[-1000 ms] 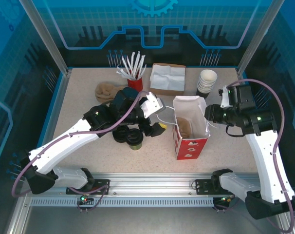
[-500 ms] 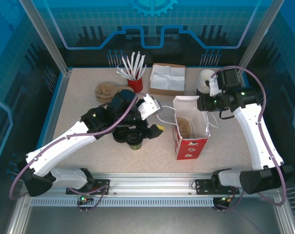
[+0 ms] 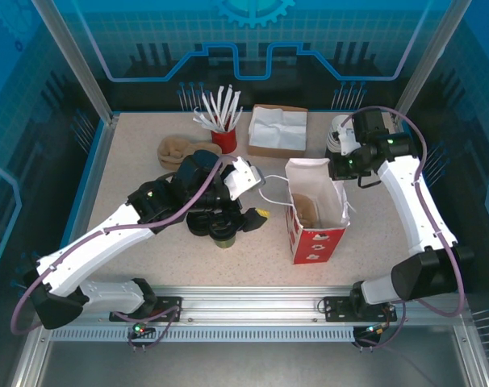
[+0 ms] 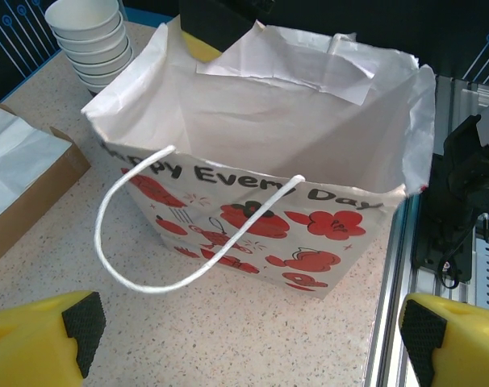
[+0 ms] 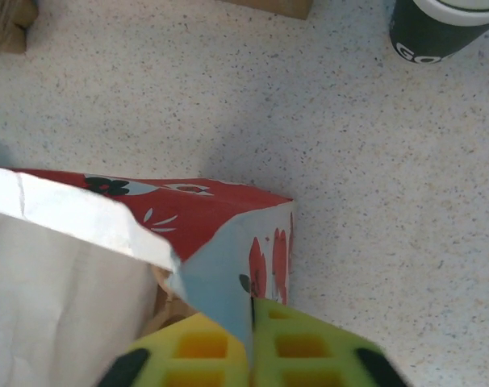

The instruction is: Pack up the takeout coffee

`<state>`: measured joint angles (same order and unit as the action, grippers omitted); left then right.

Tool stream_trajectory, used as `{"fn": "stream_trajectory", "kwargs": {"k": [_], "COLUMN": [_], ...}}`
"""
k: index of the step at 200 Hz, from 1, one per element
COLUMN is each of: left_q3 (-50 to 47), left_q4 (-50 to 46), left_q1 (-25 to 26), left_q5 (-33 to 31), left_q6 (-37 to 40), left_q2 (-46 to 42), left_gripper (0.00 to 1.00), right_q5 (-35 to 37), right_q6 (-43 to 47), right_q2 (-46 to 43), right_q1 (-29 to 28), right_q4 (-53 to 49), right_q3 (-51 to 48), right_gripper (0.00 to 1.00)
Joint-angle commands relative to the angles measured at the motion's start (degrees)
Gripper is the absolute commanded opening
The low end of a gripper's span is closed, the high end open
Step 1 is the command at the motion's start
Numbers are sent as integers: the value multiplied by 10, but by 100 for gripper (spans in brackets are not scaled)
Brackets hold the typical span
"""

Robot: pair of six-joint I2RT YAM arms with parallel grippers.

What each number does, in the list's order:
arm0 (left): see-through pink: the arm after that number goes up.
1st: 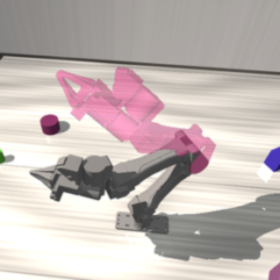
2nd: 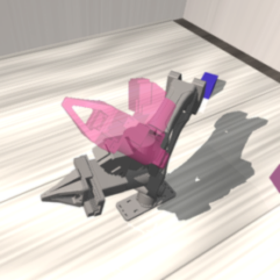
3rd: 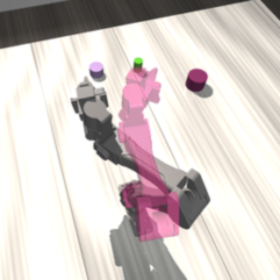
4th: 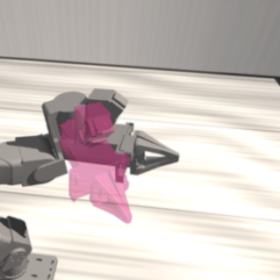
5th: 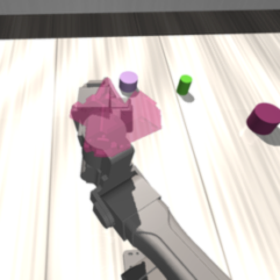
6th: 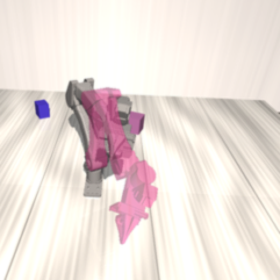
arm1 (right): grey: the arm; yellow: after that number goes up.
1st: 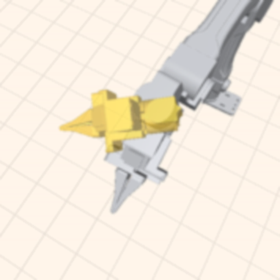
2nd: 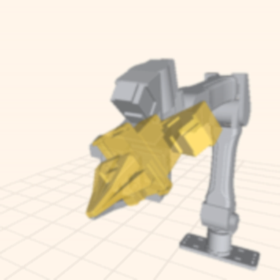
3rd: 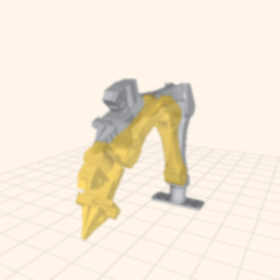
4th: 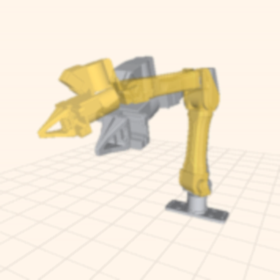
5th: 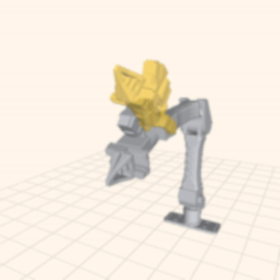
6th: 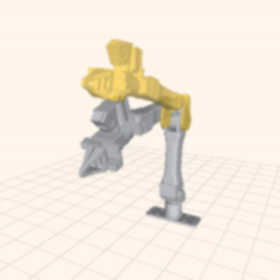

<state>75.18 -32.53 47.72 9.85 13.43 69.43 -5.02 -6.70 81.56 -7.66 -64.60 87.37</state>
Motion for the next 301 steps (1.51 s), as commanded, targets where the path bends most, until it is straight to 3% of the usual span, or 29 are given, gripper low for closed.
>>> {"fn": "stream_trajectory", "kwargs": {"k": [1,52,115,192,216,263,301], "left_q3": [-8,-13,-20,10,51,148,228], "left_q4": [-1,2,39,48,31,-41,-99], "left_q1": [-4,-4,-4,-3,5,64,118], "left_q5": [5,0,-7,22,-5,-99,-172], "left_q6": [0,-8,-45,-141,-217,-298,-339], "left_q2": [-21,-30,-46,-46,-32,26,100], "left_gripper": [96,96,96,93,81,72,62], "right_q5": [-22,-33,-34,-25,-2,140,184], "right_q6": [-8,-115,-238,-322,-380,-490,-555], "right_q2": [-23,-130,-273,-303,-313,-324,-315], "right_q1": [8,8,7,2,-14,-98,-136], "right_q4": [23,107,253,235,230,195,178], "right_q3": [21,-18,-148,-169,-183,-200,-211], "right_gripper": [0,0,0,0,0,0,0]}}
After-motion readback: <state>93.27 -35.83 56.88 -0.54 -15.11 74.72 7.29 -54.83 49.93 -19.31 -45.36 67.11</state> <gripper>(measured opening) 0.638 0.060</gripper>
